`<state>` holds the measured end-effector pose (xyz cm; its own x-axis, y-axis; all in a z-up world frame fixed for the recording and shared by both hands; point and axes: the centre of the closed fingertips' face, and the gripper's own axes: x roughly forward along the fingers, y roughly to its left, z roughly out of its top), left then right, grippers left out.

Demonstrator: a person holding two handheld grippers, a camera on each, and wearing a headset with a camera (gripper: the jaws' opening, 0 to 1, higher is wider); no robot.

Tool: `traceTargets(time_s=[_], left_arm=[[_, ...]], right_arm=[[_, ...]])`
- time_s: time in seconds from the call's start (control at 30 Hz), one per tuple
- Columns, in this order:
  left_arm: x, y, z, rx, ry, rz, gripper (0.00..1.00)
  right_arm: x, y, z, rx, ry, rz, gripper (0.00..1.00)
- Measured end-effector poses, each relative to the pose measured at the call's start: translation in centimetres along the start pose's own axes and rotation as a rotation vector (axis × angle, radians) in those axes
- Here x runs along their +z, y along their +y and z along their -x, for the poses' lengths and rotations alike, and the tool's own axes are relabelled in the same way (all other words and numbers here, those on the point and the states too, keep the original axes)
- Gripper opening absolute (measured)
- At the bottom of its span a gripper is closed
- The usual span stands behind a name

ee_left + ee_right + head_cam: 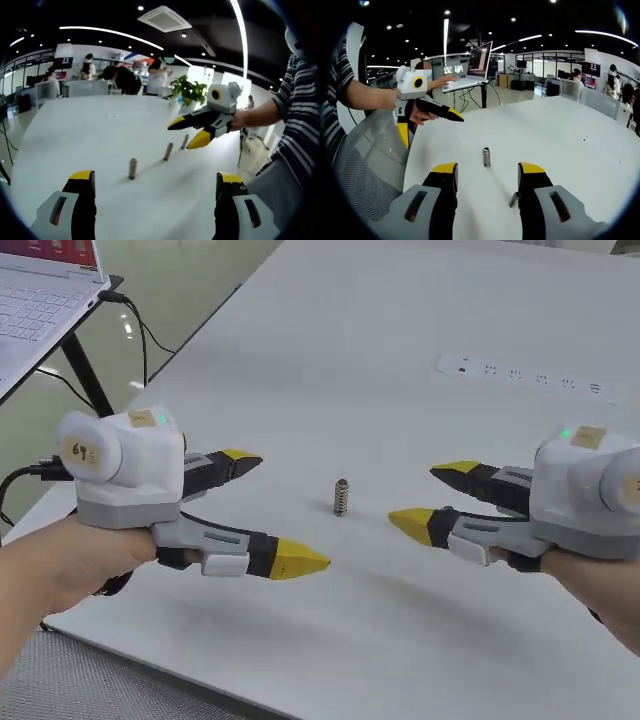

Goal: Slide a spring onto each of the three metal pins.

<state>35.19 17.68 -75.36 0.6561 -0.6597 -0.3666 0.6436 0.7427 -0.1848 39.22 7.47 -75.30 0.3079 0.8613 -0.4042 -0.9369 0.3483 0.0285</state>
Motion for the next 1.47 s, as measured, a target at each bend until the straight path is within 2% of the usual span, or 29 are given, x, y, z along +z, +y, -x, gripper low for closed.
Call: traceTargets(time_s=[0.13, 0.2, 0.37, 0.53, 0.83, 0.97, 1.27, 1.47], left_arm=[[-0.2, -0.4, -0.3, -0.01, 0.008, -0.013, 0.98], [-0.4, -0.7, -0.4, -0.017, 0.022, -0.031, 0.98], [-0.4, -0.7, -0.5, -0.023, 0.03, -0.036, 0.98], [-0.1, -0.7, -0.6, -0.021, 0.025, -0.041, 0.98], [0.0, -0.7, -0.4, -0.005, 0.033, -0.067, 0.98], [-0.1, -0.9, -0.2, -0.006, 0.045, -0.105, 0.98], [-0.1, -1.2, -0.5, -0.013, 0.048, -0.113, 0.98], [-0.7, -1.0, -0.3, -0.011, 0.069, -0.127, 0.98]], right_arm=[[-0.7, -0.3, 1.6, -0.017, -0.015, -0.022, 0.54], [-1.1, -0.5, 2.9, -0.031, -0.036, -0.033, 0.59], [-2.3, -1.1, 5.3, -0.071, -0.044, -0.032, 0.72], [-3.7, -1.8, 7.1, -0.112, -0.057, -0.062, 0.82], [-6.0, -1.9, 9.2, -0.126, -0.063, -0.125, 0.99], [-6.8, -2.3, 10.1, -0.138, -0.049, -0.118, 0.99], [-7.7, -2.9, 11.5, -0.164, -0.039, -0.123, 0.99], [-8.1, -2.8, 12.2, -0.175, -0.024, -0.104, 0.99]])
